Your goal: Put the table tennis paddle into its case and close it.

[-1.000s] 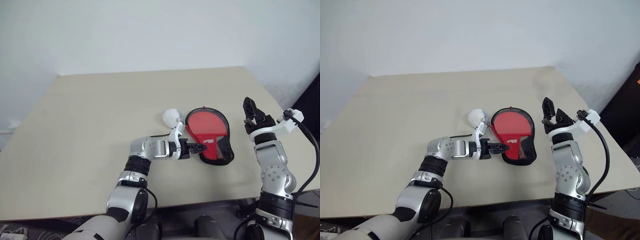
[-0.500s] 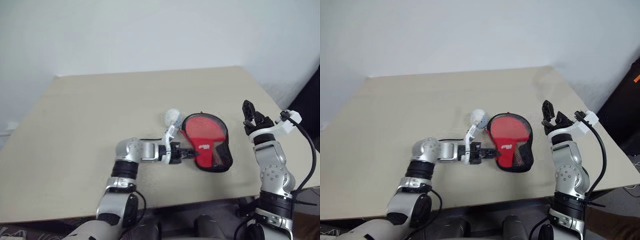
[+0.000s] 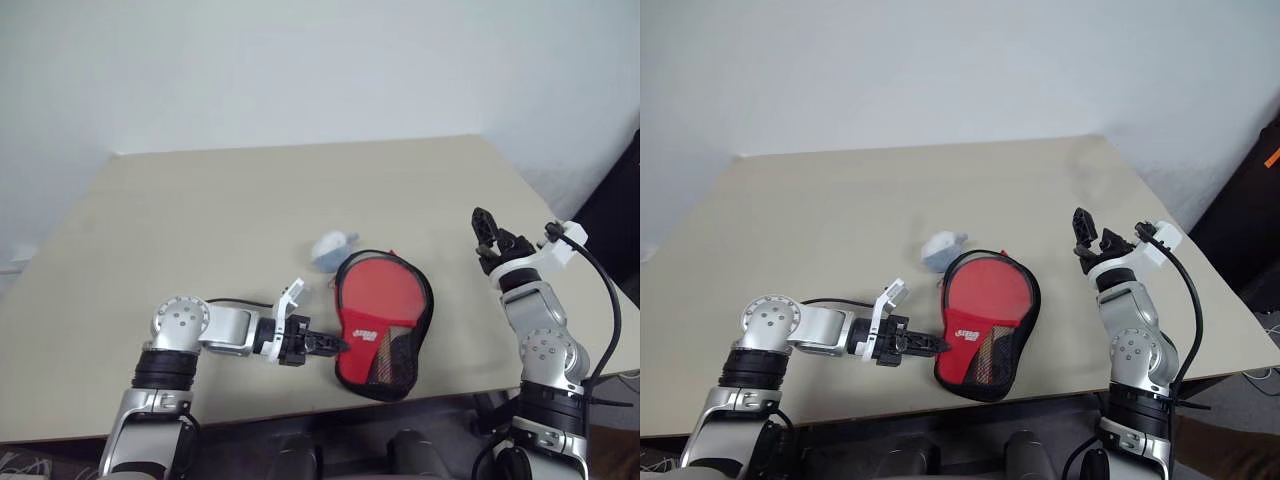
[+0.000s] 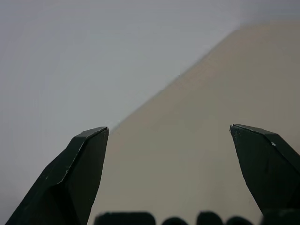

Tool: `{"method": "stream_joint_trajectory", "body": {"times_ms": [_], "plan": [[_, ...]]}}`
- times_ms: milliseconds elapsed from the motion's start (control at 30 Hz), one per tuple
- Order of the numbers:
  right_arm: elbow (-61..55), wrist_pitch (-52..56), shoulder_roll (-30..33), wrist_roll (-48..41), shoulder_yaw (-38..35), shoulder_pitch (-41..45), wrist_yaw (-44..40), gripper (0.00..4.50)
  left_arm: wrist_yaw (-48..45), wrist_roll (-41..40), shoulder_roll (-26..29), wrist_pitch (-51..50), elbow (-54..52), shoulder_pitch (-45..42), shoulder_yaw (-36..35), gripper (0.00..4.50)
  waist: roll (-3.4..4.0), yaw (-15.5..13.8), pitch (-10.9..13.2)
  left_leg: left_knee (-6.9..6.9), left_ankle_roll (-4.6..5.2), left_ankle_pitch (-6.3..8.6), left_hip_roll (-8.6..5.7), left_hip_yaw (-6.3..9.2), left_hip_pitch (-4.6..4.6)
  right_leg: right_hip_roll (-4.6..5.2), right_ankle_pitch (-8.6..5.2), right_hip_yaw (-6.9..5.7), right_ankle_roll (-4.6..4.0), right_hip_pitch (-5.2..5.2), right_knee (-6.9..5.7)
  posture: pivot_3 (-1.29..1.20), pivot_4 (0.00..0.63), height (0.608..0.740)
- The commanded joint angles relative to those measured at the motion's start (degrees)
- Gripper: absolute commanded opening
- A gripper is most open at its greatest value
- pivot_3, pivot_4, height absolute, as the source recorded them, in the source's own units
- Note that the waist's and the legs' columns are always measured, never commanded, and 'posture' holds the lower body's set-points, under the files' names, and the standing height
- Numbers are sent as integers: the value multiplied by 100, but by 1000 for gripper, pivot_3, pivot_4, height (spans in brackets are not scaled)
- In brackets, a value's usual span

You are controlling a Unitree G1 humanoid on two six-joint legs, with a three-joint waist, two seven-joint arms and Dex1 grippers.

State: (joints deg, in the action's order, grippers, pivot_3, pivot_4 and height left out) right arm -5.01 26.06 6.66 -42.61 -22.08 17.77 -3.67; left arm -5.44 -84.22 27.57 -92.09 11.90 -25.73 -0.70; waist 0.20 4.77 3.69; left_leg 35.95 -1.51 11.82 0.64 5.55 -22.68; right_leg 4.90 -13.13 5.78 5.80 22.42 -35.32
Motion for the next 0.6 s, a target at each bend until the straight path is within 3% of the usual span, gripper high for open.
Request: {"method": "stream_joint_trajectory", "body": {"times_ms": [33,267,400,500,600], "plan": [[-110,50,144,-2,-15,151,12,4500,616,-974,248,-41,-39,-21,72,20,0,1,0,0,0,0,0,-1,1,0,-1,0,-2,3,-4,0,0,740],[-83,124,223,-16,-6,187,-23,4500,1293,-2709,1016,602,-486,200,804,20,0,11,0,-1,-3,0,0,-5,1,-1,-4,2,-8,15,-24,0,0,740],[-74,134,238,6,23,180,-46,4500,1667,-2826,1344,1032,-832,317,1089,20,0,4,0,0,-8,0,0,-8,0,0,-5,2,-10,17,-23,0,0,740],[-72,142,232,14,42,170,-66,4500,1673,-2877,1441,1276,-1037,372,1136,662,0,-3,0,0,-17,1,0,-11,1,1,-6,4,-11,17,-22,0,0,740],[-10,244,190,-113,3,190,-53,4500,1985,-2859,1551,1493,-1116,445,1283,1670,0,-12,0,0,-31,6,0,-11,0,1,-6,4,-12,18,-22,0,0,740]]}}
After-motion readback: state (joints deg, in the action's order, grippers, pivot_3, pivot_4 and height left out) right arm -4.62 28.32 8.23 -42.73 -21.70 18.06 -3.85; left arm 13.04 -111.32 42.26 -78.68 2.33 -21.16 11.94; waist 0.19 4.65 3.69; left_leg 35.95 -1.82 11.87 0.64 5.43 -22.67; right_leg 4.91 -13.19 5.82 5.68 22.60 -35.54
